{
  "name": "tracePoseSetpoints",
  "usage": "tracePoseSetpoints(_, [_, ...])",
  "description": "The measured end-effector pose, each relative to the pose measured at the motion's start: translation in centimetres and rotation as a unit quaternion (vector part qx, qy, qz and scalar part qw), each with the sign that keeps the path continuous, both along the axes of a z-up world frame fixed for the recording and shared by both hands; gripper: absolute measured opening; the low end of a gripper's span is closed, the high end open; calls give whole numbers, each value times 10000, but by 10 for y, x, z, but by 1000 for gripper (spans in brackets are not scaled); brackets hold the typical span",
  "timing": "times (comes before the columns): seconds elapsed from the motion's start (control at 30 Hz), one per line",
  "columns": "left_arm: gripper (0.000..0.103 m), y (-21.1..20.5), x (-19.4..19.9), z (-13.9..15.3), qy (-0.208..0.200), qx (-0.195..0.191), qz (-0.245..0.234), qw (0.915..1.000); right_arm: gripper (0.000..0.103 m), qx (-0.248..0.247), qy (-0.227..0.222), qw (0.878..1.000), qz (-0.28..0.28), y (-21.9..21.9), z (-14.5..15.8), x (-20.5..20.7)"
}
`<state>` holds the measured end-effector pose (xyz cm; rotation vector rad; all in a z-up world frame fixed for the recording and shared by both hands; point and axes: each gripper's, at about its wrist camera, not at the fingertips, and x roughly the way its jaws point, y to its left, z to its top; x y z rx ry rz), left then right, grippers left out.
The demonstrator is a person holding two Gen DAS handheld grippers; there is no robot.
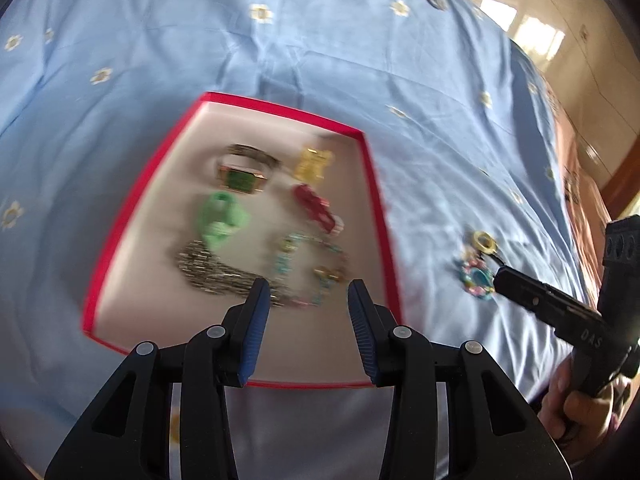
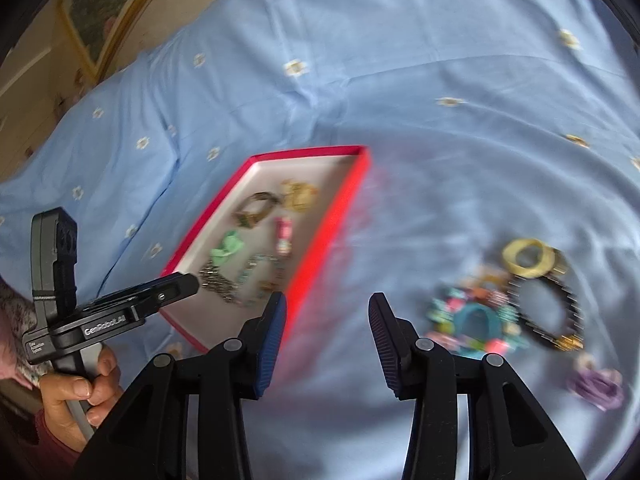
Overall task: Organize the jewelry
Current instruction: 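Move both open tools back toward the remaining jewelry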
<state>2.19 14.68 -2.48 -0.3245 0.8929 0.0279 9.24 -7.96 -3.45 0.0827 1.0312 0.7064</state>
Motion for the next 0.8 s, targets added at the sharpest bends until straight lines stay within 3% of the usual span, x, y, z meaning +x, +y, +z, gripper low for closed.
tracePoseSetpoints(0.43, [39, -70, 22, 1, 58, 41, -778, 9969, 45, -3, 112, 9941, -1081, -101, 1, 9])
tracePoseSetpoints(0.8, [39, -103, 44, -2, 142, 98, -1119, 9936, 45, -5, 105, 9911, -1330, -131, 0, 21])
